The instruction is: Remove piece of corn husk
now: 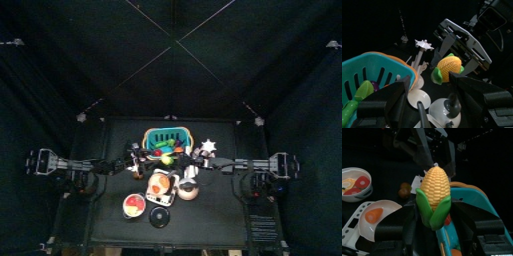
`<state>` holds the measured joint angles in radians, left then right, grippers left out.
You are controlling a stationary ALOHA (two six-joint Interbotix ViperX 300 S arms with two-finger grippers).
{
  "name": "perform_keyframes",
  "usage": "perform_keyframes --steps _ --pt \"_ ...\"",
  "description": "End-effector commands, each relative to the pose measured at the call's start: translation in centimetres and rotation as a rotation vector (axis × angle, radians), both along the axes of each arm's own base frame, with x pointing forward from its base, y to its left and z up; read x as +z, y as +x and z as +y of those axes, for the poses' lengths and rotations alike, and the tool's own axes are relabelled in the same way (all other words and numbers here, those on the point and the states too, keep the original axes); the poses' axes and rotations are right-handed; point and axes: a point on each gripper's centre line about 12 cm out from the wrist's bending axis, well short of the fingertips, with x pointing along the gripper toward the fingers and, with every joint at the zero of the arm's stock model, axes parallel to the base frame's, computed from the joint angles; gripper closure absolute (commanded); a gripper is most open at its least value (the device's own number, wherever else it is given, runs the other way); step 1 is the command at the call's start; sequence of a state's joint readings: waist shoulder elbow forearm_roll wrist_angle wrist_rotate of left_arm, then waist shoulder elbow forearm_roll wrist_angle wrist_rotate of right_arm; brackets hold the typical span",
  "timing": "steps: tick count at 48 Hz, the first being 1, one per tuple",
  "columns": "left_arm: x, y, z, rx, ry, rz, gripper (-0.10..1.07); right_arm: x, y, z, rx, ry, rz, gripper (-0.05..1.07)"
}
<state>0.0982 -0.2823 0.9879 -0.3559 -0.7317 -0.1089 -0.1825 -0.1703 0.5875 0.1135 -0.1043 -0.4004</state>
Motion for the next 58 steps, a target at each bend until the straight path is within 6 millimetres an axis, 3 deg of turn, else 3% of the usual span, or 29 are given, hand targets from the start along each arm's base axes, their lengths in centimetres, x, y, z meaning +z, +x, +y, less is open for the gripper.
perform_keyframes --steps 1,24,43,58 --pt "0.9 0.8 0.3 0.007 0.004 -0.034 0.02 1.2 0.1 -0.2 -0.005 -0.006 -0.038 0.39" --pt "-0.3 2.6 0.9 0.023 -0.007 0.002 0.04 0.9 0.4 0.0 0.002 -0.006 -0.029 0.39" --pt "-0.5 3.0 1.1 0.029 -0.009 0.008 0.32 1.0 0.5 0.1 0.003 -0.005 -0.032 0.39" --pt "-0.5 3.1 1.1 0.029 -0.008 0.006 0.35 0.6 0.8 0.3 0.009 -0.001 -0.022 0.43"
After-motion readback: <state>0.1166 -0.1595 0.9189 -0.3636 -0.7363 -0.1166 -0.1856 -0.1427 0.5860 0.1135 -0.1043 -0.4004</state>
